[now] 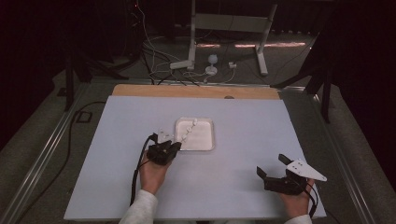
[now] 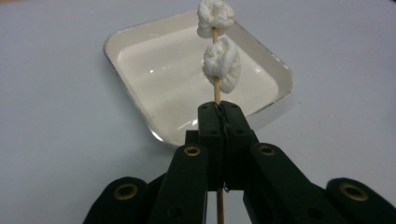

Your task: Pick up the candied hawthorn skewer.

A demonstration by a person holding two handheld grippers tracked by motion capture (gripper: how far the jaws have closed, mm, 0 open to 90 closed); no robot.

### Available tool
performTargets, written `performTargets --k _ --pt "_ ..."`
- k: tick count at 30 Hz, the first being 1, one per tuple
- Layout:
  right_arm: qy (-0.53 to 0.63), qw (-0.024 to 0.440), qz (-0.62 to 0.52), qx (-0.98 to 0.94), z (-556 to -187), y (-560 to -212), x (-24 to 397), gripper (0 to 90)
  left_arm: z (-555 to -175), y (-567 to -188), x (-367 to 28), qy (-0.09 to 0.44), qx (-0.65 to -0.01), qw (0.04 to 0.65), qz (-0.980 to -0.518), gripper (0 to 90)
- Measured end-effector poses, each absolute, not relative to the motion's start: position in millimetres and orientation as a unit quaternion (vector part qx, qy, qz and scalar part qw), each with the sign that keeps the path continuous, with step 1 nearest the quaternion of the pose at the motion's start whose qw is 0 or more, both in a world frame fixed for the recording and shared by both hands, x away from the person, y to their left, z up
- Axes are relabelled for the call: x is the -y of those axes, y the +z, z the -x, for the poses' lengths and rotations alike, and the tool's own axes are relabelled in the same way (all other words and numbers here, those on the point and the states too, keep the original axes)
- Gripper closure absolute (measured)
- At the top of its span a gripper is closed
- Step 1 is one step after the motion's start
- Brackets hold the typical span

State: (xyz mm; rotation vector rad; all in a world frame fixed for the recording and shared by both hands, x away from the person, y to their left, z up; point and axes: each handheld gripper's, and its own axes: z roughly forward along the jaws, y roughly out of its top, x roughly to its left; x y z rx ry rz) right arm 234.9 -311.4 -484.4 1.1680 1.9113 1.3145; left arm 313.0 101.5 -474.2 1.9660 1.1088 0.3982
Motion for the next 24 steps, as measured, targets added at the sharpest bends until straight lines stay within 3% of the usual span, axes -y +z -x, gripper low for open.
performTargets --k 17,24 --pt "0.544 0.212 -0.351 -0.732 -282.5 -434.9 236.4 3.0 -271.4 -467.4 -126.8 0.149 -0.388 0.470 -0.779 89.7" --pt "0.565 0.145 -0.357 -0.730 -311.6 -423.0 202.0 3.2 -263.6 -461.8 -125.7 0.160 -0.357 0.489 -0.780 89.7"
